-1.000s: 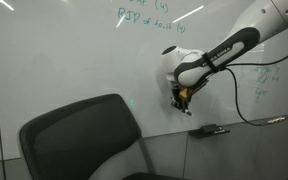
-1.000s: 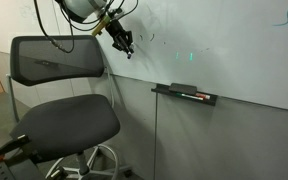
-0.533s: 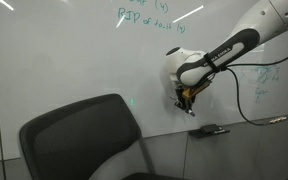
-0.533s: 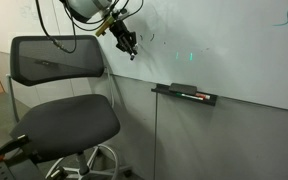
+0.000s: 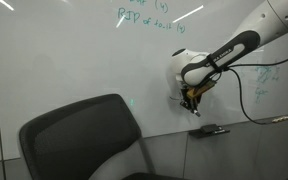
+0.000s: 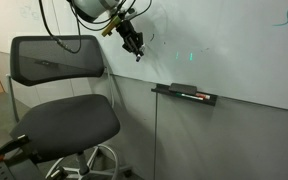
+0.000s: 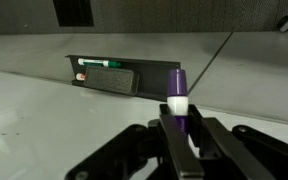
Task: Get the marker from the chair, use it to draw on the white board and then put it back
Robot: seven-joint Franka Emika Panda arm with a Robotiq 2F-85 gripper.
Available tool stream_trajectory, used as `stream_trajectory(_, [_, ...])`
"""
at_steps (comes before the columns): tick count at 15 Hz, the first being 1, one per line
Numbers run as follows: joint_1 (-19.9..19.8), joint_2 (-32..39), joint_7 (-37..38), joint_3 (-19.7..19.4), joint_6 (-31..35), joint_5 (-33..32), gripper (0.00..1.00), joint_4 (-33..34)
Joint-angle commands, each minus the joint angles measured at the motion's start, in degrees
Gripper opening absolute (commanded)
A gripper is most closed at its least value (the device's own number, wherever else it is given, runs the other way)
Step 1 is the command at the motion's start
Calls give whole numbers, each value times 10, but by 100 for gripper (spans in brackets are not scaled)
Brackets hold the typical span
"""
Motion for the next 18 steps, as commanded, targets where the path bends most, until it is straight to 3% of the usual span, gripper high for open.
stream_trajectory(1, [-6,0,2,-12,8,14,10,11])
stream_trajectory(13, [1,-52,85,-37,-2,-15,10,-15])
stream_trajectory(18, [4,-49,101,-21,-109,25,9,3])
